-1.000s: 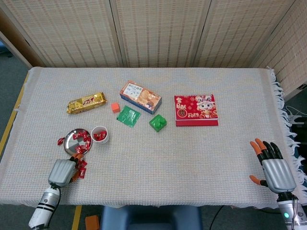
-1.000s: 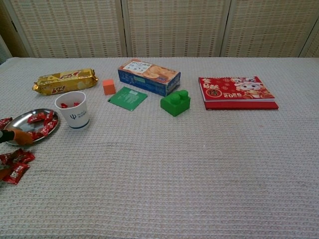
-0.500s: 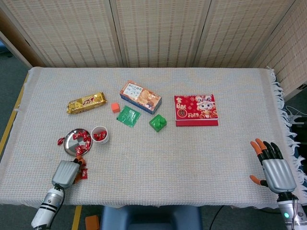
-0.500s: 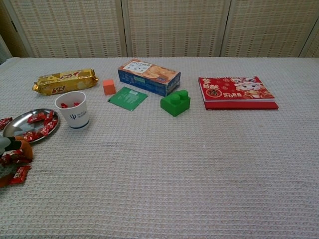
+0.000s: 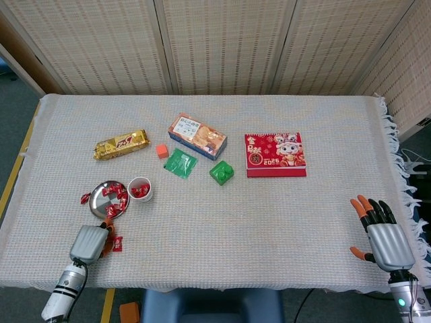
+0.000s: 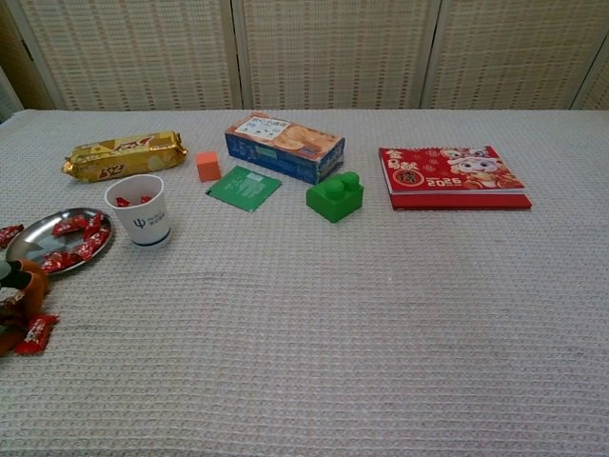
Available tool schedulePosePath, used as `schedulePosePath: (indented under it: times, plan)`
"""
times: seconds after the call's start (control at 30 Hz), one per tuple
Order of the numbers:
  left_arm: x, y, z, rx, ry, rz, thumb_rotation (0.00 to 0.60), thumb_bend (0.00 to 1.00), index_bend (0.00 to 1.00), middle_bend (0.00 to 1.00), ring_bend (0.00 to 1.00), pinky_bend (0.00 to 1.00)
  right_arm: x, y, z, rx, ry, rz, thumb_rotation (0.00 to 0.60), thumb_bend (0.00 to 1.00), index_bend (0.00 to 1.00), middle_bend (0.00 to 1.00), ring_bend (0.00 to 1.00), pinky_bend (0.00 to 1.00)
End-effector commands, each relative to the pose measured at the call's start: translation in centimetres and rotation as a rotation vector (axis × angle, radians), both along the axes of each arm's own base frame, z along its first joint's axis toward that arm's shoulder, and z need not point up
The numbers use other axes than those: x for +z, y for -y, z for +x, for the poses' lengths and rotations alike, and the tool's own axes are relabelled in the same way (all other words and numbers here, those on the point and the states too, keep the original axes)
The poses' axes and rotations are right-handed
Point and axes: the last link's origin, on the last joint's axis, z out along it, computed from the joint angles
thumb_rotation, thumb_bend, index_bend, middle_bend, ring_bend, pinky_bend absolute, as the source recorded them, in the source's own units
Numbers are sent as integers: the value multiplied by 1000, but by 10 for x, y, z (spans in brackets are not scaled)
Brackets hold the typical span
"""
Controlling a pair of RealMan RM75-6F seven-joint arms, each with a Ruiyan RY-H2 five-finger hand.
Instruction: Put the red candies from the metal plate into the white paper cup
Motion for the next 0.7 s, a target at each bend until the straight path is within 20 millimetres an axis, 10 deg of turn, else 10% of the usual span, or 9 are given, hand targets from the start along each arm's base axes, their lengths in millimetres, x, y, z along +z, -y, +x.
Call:
schedulePosePath:
  times: [0.03,0.7]
  plan:
    - [1,-2,-2,5,6,3,600,343,515,475,666,1000,0,0,0,-2,-1,2,600,32,0,0,0,0]
    - [3,-3,-8,15,42,20,600,384,622,645,687,1000,0,-1,0,-7,-3,-1,600,32,0,0,0,0]
